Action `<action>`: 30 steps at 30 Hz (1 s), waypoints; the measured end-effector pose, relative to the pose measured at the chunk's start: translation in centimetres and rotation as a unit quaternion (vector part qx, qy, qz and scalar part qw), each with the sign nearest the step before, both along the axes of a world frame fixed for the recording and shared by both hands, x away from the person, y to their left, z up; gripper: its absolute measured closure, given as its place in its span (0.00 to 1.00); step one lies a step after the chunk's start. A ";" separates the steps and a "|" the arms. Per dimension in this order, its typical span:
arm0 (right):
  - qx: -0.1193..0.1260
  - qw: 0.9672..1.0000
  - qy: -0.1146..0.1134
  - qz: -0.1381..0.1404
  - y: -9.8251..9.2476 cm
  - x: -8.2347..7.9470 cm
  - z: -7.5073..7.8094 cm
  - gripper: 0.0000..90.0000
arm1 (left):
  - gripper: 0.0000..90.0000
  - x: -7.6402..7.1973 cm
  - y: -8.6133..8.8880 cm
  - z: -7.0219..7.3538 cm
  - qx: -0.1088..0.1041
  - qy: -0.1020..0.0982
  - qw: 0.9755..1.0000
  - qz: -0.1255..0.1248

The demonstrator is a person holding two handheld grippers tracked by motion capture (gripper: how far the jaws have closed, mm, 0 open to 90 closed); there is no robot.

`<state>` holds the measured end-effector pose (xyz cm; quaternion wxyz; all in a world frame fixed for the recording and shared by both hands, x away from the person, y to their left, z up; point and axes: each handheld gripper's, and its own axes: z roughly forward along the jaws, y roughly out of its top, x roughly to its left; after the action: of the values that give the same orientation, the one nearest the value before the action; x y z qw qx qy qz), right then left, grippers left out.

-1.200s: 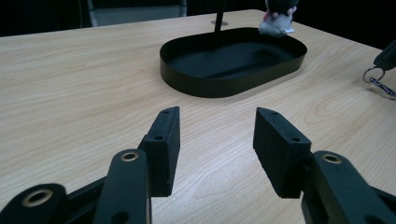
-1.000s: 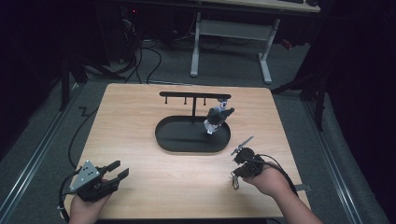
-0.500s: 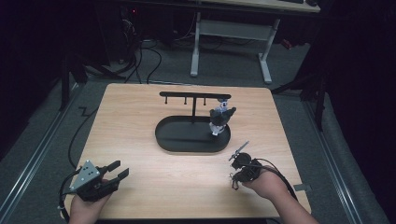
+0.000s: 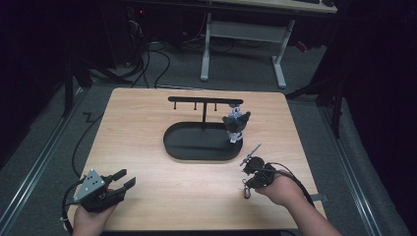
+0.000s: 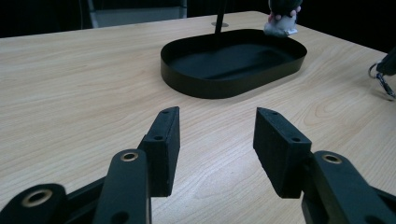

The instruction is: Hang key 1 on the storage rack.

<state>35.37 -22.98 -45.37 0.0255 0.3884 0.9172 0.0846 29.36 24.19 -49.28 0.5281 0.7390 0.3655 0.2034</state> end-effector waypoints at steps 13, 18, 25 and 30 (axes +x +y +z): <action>0.012 1.000 -0.009 -0.004 -0.3 1.0 6.3 0.99 | 0.56 -0.1 0.0 0.0 -0.002 -0.007 1.000 0.000; 0.015 1.000 -0.013 -0.010 -0.2 1.5 7.7 0.99 | 0.51 -0.1 0.0 0.0 0.000 -0.019 1.000 0.007; 0.016 1.000 -0.008 -0.016 -0.2 2.3 8.3 0.99 | 0.47 0.1 0.0 -0.2 -0.004 -0.014 1.000 0.010; 0.015 1.000 -0.003 -0.020 -0.1 3.1 9.2 0.99 | 0.46 0.3 -0.3 -0.3 -0.005 -0.011 1.000 0.006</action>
<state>38.51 -23.08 -36.22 0.0244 0.4063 0.9080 0.0991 29.61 23.85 -49.60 0.5343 0.7318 0.3653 0.2134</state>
